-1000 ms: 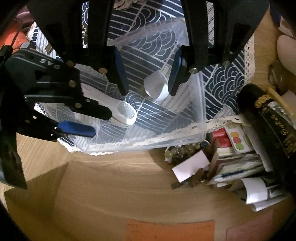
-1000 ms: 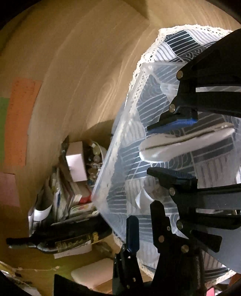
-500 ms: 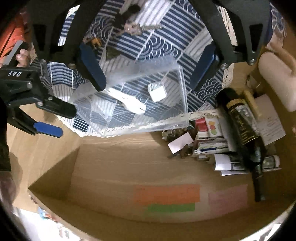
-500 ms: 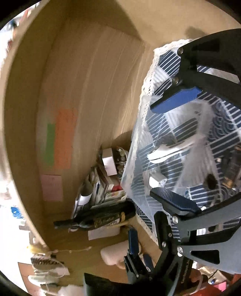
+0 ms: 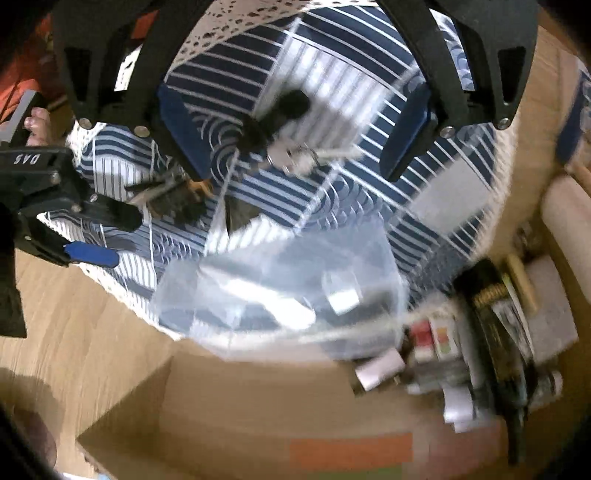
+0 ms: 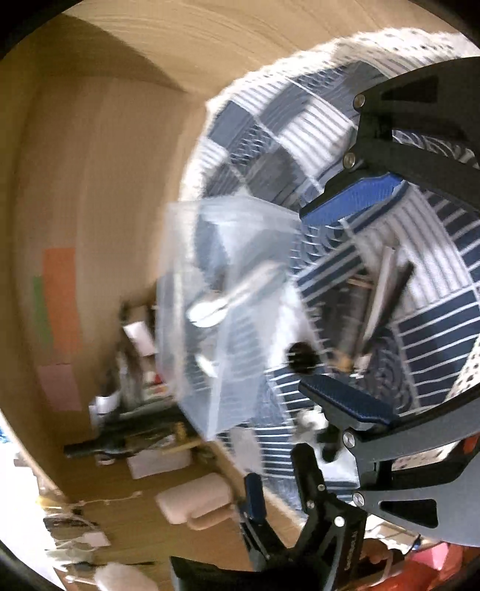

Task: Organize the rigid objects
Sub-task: 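Grasp the silver metal pen with the right tool while the left tool grasps a small black item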

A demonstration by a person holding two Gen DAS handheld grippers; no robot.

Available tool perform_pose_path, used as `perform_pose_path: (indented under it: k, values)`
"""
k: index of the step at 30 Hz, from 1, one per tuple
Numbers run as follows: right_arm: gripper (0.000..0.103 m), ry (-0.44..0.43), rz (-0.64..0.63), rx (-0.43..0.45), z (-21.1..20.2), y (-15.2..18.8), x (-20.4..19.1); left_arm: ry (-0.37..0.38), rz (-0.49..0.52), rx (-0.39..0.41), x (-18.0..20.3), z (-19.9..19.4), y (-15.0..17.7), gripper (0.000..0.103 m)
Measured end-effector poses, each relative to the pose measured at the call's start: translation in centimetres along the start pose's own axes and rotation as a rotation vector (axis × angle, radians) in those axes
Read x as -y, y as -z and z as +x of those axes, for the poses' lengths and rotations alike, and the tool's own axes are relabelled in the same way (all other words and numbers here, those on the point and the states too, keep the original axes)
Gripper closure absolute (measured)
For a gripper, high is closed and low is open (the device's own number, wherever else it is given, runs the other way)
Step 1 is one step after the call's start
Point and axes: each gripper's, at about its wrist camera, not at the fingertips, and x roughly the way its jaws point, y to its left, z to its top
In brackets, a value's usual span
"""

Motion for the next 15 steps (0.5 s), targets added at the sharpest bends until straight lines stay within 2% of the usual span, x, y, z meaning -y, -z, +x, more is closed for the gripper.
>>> perform_pose_path:
  k: [2,6,7,9,11,15]
  values:
    - [0.022,-0.008,-0.006,-0.036,0.8,0.8,-0.1,0.025,-0.004,-0.036,0.1,1.0,0.6,0.024]
    - [0.023,-0.024,-0.017,-0.105,2.6,2.0,-0.2,0.057,-0.008,-0.077,0.4,2.3,1.6,0.032]
    - [0.023,-0.024,-0.020,-0.117,2.9,2.2,-0.2,0.062,-0.005,-0.086,0.5,2.5,1.8,0.037]
    - [0.029,-0.030,-0.024,-0.138,3.2,2.7,-0.2,0.054,0.005,-0.081,0.7,2.5,2.1,0.041]
    - [0.045,-0.037,-0.034,-0.158,3.4,3.0,-0.3,0.063,0.016,-0.077,0.9,2.1,2.5,0.050]
    - [0.060,-0.051,-0.063,-0.174,2.8,3.9,-0.7,0.072,0.043,-0.076,1.2,1.3,3.2,0.056]
